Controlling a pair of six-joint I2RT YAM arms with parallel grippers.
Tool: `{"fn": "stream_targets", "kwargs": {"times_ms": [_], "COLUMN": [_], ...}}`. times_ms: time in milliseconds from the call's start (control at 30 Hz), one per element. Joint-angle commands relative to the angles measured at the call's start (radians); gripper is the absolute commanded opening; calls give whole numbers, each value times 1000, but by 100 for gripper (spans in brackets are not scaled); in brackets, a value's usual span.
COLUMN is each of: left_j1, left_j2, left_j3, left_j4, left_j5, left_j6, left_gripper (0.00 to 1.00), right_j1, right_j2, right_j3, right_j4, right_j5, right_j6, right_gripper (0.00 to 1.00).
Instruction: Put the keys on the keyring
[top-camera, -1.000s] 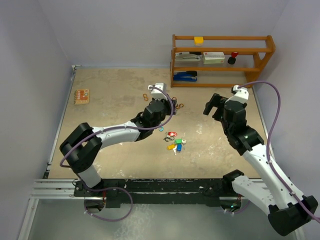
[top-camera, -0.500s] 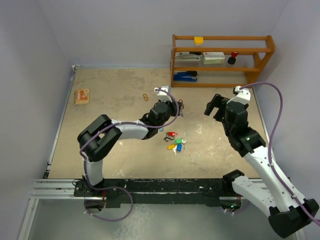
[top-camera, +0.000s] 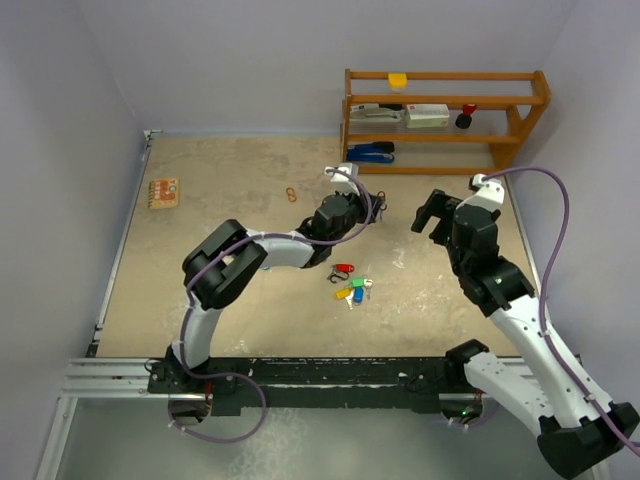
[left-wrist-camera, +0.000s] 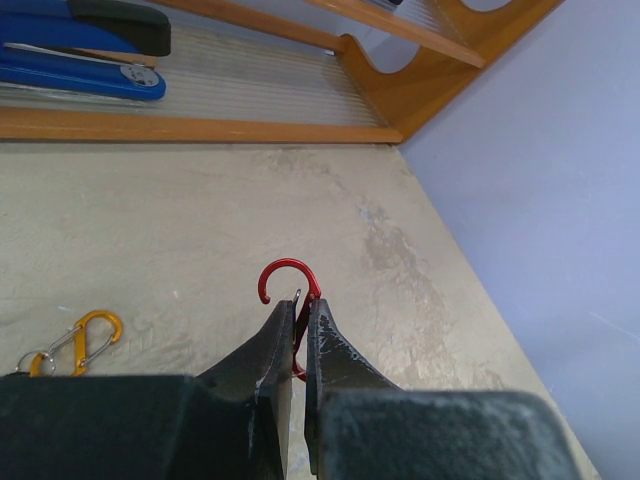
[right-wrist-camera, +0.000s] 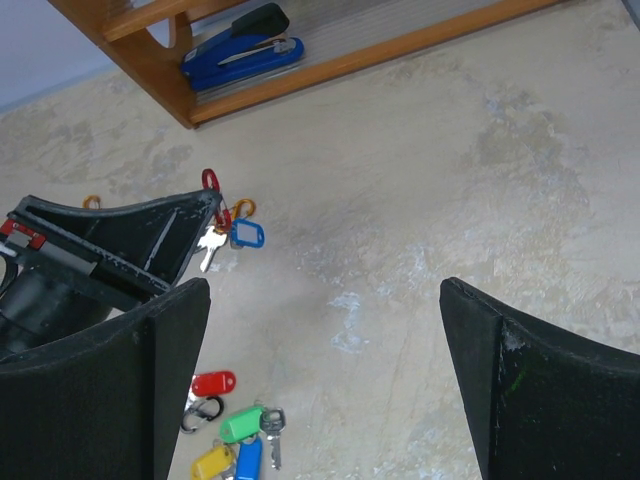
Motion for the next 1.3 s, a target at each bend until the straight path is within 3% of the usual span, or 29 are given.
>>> {"fn": "stream_targets", "kwargs": {"times_ms": [0, 200, 767, 1100, 1267], "left_j1": [14, 23, 41, 59, 69], "left_j2": [31, 78, 172, 230, 233], "left_j3": [72, 121, 219, 291, 303], "left_j4": [60, 54, 39, 13, 8], "left_j5": [52, 88, 147, 170, 180], "left_j6": [-26, -41, -66, -82, -89], "left_gripper": [0, 0, 12, 34, 39], "right_j1": [-7, -7, -7, -8, -9], "right_j2": [-24, -31, -33, -30, -28], "right_j3": [22, 23, 20, 22, 23], "right_j4": [8, 2, 8, 9, 11], "right_j5": [33, 38, 41, 48, 49], "right_j6": [-6, -7, -6, -9, -10], "right_gripper": [100, 100, 100, 100, 100]}}
